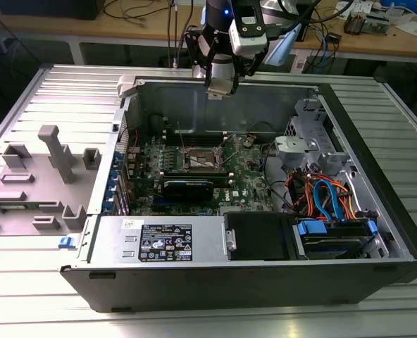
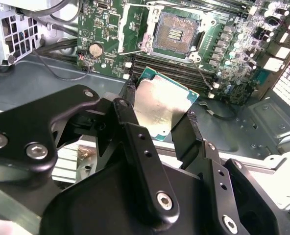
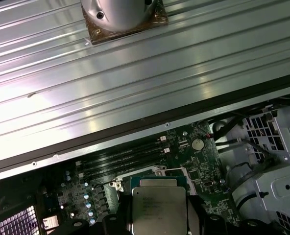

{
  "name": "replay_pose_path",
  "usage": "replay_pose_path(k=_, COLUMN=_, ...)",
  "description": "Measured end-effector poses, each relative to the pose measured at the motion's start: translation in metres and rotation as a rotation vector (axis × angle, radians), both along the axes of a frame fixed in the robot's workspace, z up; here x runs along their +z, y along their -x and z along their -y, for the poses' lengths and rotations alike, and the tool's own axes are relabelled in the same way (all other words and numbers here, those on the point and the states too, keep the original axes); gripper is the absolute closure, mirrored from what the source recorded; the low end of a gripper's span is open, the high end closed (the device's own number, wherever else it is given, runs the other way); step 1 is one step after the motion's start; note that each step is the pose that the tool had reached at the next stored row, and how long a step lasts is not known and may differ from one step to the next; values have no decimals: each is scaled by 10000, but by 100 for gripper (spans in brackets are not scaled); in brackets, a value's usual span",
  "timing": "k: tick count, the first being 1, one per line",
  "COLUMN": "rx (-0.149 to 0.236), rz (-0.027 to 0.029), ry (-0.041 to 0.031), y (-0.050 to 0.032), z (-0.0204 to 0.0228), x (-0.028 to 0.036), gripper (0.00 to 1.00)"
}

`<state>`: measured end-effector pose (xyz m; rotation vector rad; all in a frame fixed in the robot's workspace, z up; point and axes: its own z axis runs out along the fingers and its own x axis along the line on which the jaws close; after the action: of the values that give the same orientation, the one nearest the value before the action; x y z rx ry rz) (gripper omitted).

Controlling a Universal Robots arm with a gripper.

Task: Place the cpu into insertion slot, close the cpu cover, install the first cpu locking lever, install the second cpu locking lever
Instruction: 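Place the cpu into insertion slot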

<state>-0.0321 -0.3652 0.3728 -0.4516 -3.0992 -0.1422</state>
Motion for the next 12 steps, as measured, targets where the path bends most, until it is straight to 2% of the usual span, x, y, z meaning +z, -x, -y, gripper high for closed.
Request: replay_pose_path(k=12, rx=-89, rz=0, ry=0, y=0, z=0, x=0, gripper=46)
